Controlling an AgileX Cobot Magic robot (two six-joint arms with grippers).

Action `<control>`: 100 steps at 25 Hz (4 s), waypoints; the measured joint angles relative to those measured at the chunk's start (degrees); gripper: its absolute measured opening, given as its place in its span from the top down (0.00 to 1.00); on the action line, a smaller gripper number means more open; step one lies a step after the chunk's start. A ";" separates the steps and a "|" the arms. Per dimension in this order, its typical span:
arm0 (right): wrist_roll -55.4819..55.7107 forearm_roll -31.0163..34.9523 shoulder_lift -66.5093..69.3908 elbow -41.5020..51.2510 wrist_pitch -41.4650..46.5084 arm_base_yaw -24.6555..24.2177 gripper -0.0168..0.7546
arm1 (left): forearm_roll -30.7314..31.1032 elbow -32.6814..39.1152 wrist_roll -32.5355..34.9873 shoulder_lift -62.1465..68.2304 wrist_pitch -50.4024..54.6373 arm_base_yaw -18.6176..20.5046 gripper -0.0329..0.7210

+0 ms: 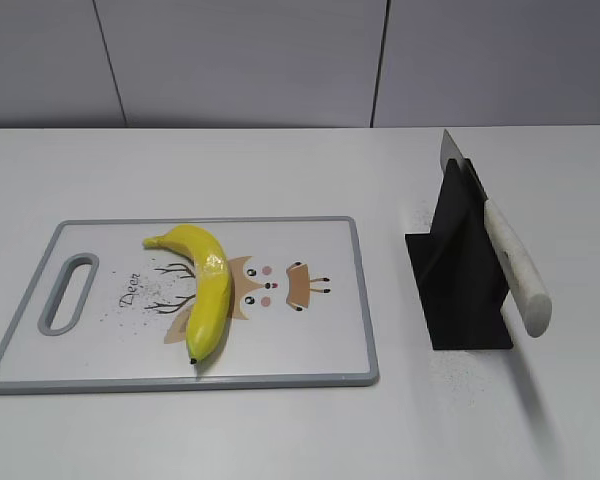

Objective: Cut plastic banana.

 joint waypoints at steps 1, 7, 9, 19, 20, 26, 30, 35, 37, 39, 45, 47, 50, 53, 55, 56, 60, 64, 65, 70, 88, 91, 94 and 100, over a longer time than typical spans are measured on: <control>0.00 0.06 2.11 -0.41 0.04 0.00 0.25 | 0.00 0.00 0.00 0.00 0.00 0.00 0.33; 0.23 0.63 13.11 -2.58 -0.44 4.31 0.25 | -0.05 0.00 0.00 0.00 0.00 0.00 0.33; 0.42 0.63 16.05 -4.44 -0.59 8.13 0.25 | -0.05 0.00 0.00 0.00 0.00 0.00 0.33; 7.87 0.57 30.12 -10.85 -3.48 16.77 0.25 | -0.05 0.00 0.00 0.00 0.00 0.00 0.33; 8.43 0.63 31.52 -10.82 -4.73 16.77 0.25 | -0.05 0.00 0.00 0.00 0.00 0.00 0.33; 10.46 0.63 40.34 -10.86 -9.50 16.77 0.29 | -0.05 0.00 0.00 0.00 0.00 0.00 0.33; 12.64 0.63 45.48 -10.86 -9.88 16.77 0.30 | -0.05 0.00 0.00 0.00 0.00 0.00 0.33; 13.45 1.02 47.69 -10.86 -10.04 16.77 0.55 | -0.05 0.00 0.00 0.00 0.00 0.00 0.33; 13.77 1.85 47.69 -10.86 -10.04 16.77 0.76 | -0.05 0.00 0.00 0.00 0.00 0.00 0.33; 13.84 2.46 47.69 -10.86 -10.04 16.77 0.75 | -0.05 0.00 0.00 0.00 0.00 0.00 0.33; 14.27 2.96 45.27 -10.86 -9.92 16.96 0.75 | -0.05 0.00 0.00 0.00 0.00 0.00 0.33; 14.49 2.71 42.70 -10.86 -9.96 16.96 0.75 | -0.05 0.00 0.00 0.00 0.00 0.00 0.33; 14.74 1.88 37.91 -10.86 -10.37 16.96 0.75 | -0.05 0.00 0.00 0.00 0.00 0.00 0.33; 14.67 0.98 32.48 -10.86 -11.14 17.03 0.76 | -0.13 0.00 0.00 0.00 0.00 0.00 0.34; 14.61 0.37 29.49 -10.86 -11.54 17.03 0.76 | -0.40 0.00 0.00 0.00 0.00 0.00 0.34; 14.61 0.03 27.97 -10.86 -11.92 17.03 0.76 | -0.52 0.00 0.00 0.00 0.00 0.00 0.34; 14.02 -0.49 23.47 -10.86 -14.66 17.03 0.76 | -0.67 -0.07 0.00 0.00 -0.05 0.00 0.34; 11.72 -1.78 21.52 -11.00 -15.97 17.03 0.76 | -0.73 -3.06 0.00 0.60 -0.05 0.00 0.34; 11.36 -2.06 21.50 -11.38 -15.97 17.03 0.76 | -0.85 -4.05 0.00 1.36 -0.05 0.00 0.34; 3.52 -2.46 23.81 -15.89 -16.27 17.03 0.76 | -0.85 -8.52 0.00 10.24 -4.33 0.00 0.33; -37.67 8.41 52.52 -47.12 -2.98 17.03 0.76 | -8.64 -32.25 31.22 58.83 -6.76 -7.42 0.16; -43.90 10.81 56.84 -52.07 -0.66 17.21 0.76 | -6.91 -39.40 34.91 67.01 -2.69 -11.49 0.17; -52.70 11.84 60.19 -54.85 1.66 18.23 0.76 | -6.38 -45.83 39.42 74.16 0.25 -14.42 0.17; -66.40 17.23 64.14 -55.33 2.70 20.39 0.76 | -6.48 -53.58 52.28 85.03 1.27 -19.87 0.17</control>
